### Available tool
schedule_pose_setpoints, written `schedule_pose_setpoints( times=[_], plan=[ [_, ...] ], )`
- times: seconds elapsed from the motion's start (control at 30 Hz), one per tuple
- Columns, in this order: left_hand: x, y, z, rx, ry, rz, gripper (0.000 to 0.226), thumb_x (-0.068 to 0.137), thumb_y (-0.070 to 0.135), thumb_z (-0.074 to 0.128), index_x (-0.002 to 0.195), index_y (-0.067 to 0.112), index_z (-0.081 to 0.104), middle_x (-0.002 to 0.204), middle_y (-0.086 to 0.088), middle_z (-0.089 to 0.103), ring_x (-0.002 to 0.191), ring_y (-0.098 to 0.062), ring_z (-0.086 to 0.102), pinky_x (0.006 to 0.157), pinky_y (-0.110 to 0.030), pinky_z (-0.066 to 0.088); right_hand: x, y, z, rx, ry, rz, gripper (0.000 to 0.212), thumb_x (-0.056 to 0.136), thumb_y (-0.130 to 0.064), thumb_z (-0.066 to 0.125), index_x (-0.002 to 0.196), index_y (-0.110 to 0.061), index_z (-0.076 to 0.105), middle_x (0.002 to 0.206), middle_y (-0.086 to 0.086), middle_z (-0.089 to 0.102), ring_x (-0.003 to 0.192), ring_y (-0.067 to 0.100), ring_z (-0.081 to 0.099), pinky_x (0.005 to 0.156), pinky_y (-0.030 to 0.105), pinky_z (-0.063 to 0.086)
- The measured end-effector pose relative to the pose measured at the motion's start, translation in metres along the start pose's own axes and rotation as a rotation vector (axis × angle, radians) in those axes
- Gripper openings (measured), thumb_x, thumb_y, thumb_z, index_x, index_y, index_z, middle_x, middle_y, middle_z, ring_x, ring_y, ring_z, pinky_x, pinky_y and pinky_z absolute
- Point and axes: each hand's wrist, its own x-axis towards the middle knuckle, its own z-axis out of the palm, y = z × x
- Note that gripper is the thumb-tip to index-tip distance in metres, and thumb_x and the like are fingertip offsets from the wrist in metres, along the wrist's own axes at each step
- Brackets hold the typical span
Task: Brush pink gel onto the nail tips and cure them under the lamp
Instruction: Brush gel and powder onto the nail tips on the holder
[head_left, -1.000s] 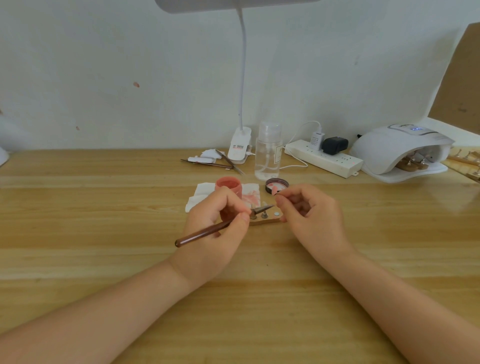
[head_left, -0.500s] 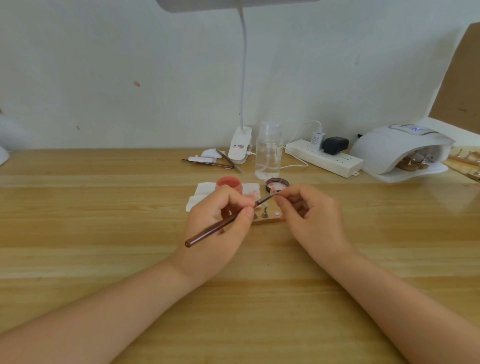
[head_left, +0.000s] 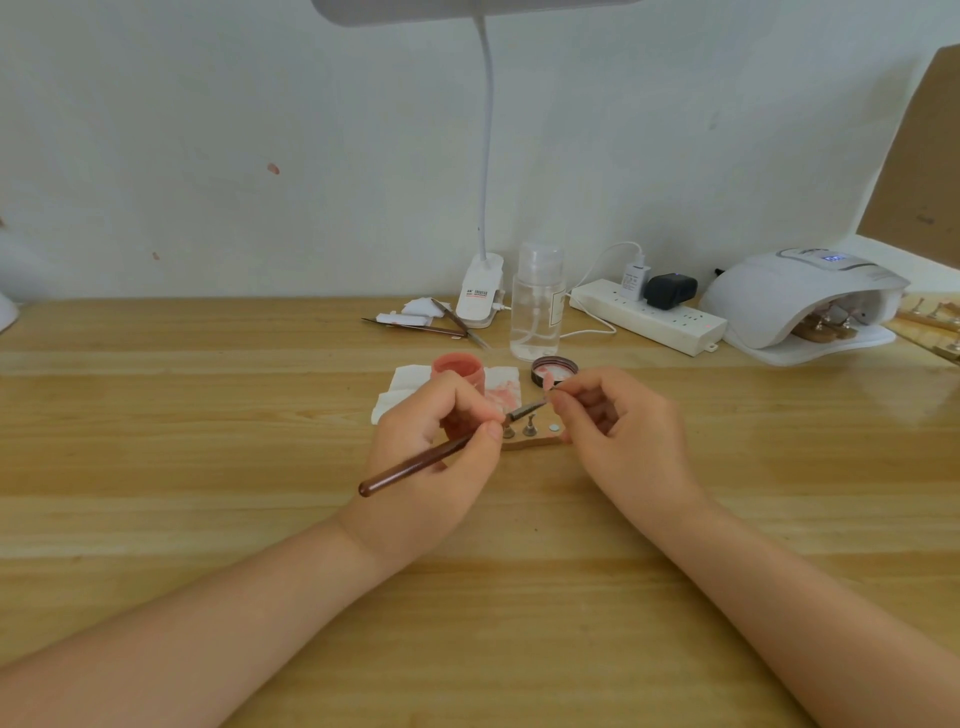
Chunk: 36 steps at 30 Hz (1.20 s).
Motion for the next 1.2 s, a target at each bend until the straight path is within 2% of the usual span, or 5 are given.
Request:
schedule_pose_setpoints(
  times=[0.27, 0.53, 0.83, 1.03, 1.2],
  plan=[
    [0.0013, -0.0014, 0.002, -0.108, 0.032, -0.103, 0.004, 0.085, 0.028, 0.06, 0.085, 0.032, 0.062, 0.096, 0.008, 0.068, 0.113, -0.019, 0.06, 0.091, -0.031, 0.048, 0.0, 0.0007, 0.0007, -0.004, -0.001, -0.013, 0.018, 0.085, -0.011, 0.068, 0.084, -0.029, 0.063, 0.073, -0.01, 0.065, 0.066, 0.007, 0.062, 0.065, 0.024, 0.054],
    [-0.0007, 0.0027, 0.0004, -0.005, -0.001, -0.01, 0.01, 0.082, 0.013, 0.058, 0.078, 0.022, 0.057, 0.075, 0.014, 0.063, 0.077, 0.003, 0.059, 0.076, -0.006, 0.039, 0.0008, 0.0018, 0.0005, 0.025, 0.009, 0.005, 0.023, 0.085, -0.011, 0.067, 0.08, -0.032, 0.061, 0.072, -0.006, 0.065, 0.066, 0.011, 0.064, 0.065, 0.029, 0.054],
    [0.0014, -0.0026, 0.0021, -0.144, 0.059, -0.095, 0.007, 0.085, 0.04, 0.057, 0.087, 0.042, 0.063, 0.088, 0.004, 0.069, 0.112, -0.028, 0.06, 0.09, -0.052, 0.05, 0.0004, 0.0013, 0.0009, 0.114, -0.021, 0.035, 0.022, 0.084, -0.011, 0.069, 0.08, -0.031, 0.063, 0.071, -0.005, 0.066, 0.065, 0.014, 0.066, 0.063, 0.024, 0.055],
    [0.0005, -0.0012, 0.0015, -0.09, 0.02, -0.088, 0.008, 0.085, 0.038, 0.053, 0.081, 0.036, 0.06, 0.08, 0.008, 0.068, 0.09, -0.008, 0.063, 0.08, -0.024, 0.049, 0.0004, -0.0001, 0.0002, 0.123, -0.033, 0.027, 0.02, 0.085, -0.01, 0.068, 0.081, -0.03, 0.063, 0.072, -0.005, 0.067, 0.062, 0.01, 0.065, 0.062, 0.02, 0.054],
    [-0.0013, 0.0008, -0.0005, -0.084, 0.03, -0.043, 0.01, 0.085, 0.032, 0.052, 0.078, 0.027, 0.056, 0.076, 0.001, 0.065, 0.075, -0.015, 0.063, 0.072, -0.025, 0.05, -0.0003, -0.0011, -0.0001, 0.137, -0.04, 0.029, 0.02, 0.086, -0.01, 0.066, 0.083, -0.029, 0.062, 0.074, -0.002, 0.067, 0.063, 0.011, 0.066, 0.063, 0.022, 0.055]
  ],
)
